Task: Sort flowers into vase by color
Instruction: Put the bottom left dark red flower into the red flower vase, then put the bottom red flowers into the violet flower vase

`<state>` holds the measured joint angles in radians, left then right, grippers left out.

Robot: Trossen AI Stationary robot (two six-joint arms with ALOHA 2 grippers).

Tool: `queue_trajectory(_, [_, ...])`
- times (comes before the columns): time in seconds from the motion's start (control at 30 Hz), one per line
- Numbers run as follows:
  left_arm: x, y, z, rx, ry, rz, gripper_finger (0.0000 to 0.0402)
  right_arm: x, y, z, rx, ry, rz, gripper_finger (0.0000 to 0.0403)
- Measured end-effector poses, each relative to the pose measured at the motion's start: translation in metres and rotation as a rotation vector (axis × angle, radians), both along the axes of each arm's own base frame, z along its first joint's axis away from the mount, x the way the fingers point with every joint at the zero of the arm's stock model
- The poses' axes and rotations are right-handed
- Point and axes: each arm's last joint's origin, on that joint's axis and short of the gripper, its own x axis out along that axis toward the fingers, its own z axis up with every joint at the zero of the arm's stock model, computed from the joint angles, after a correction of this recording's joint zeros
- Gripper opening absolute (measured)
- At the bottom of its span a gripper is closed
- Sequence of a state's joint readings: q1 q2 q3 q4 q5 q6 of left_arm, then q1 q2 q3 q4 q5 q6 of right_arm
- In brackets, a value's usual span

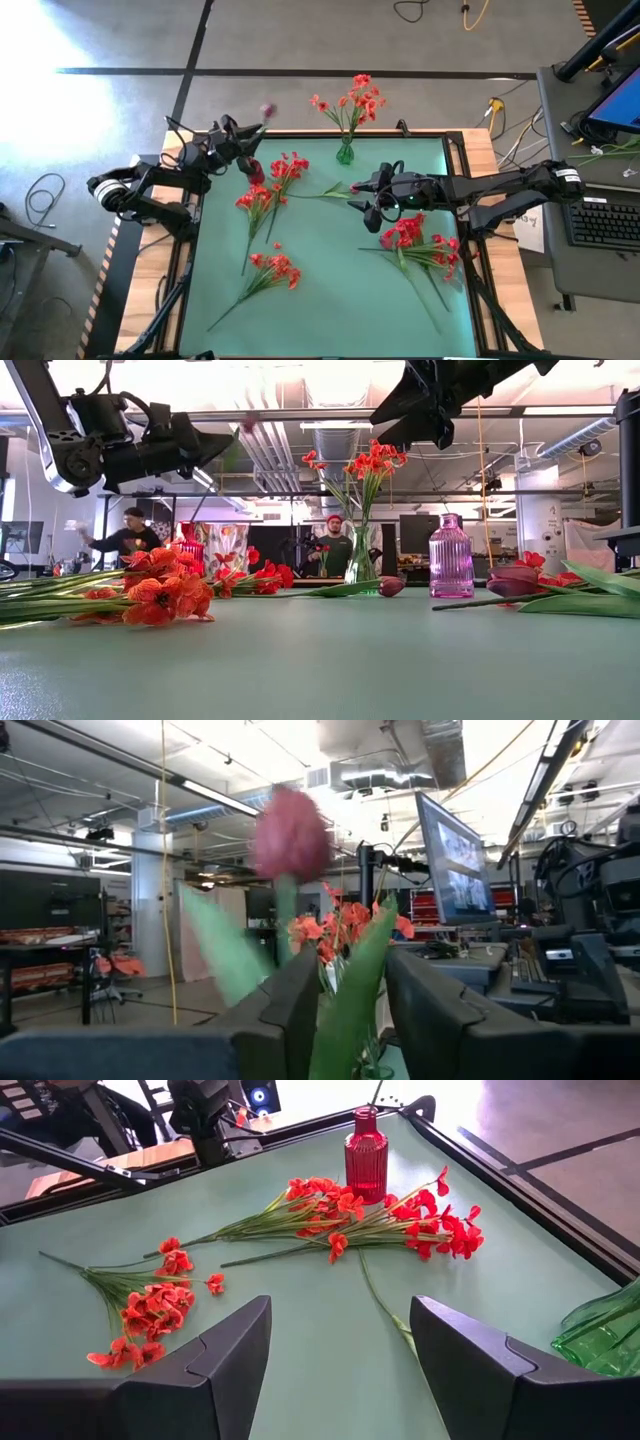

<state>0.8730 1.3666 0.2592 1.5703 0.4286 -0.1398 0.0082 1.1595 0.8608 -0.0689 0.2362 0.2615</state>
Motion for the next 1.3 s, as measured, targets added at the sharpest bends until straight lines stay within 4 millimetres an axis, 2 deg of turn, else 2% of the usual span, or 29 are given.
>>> queue_trajectory(0.3, [-0.003, -0.001, 0.005, 0.012, -0.021, 0.008, 0.0121, 0.0, 0.0, 0.0, 0.0, 0.0, 0.0, 0.0231])
queue_trajectory(0.5, [-0.011, -0.011, 0.01, 0.029, -0.046, -0.025, 0.0122, 0.0, 0.0, 0.0, 0.0, 0.0, 0.0, 0.0231])
queue_trajectory(0.97, [-0.036, -0.043, -0.011, 0.009, -0.029, -0.031, 0.0122, 0.0, 0.0, 0.0, 0.0, 0.0, 0.0, 0.0231])
queue_trajectory(1.13, [-0.036, -0.054, -0.013, -0.035, -0.027, -0.182, 0.0122, 0.0, 0.001, 0.0, 0.055, -0.007, 0.029, 0.0231])
queue_trajectory(1.3, [-0.023, -0.066, -0.015, -0.13, 0.005, -0.389, 0.0118, 0.0, 0.006, -0.001, 0.201, -0.006, 0.144, 0.0231])
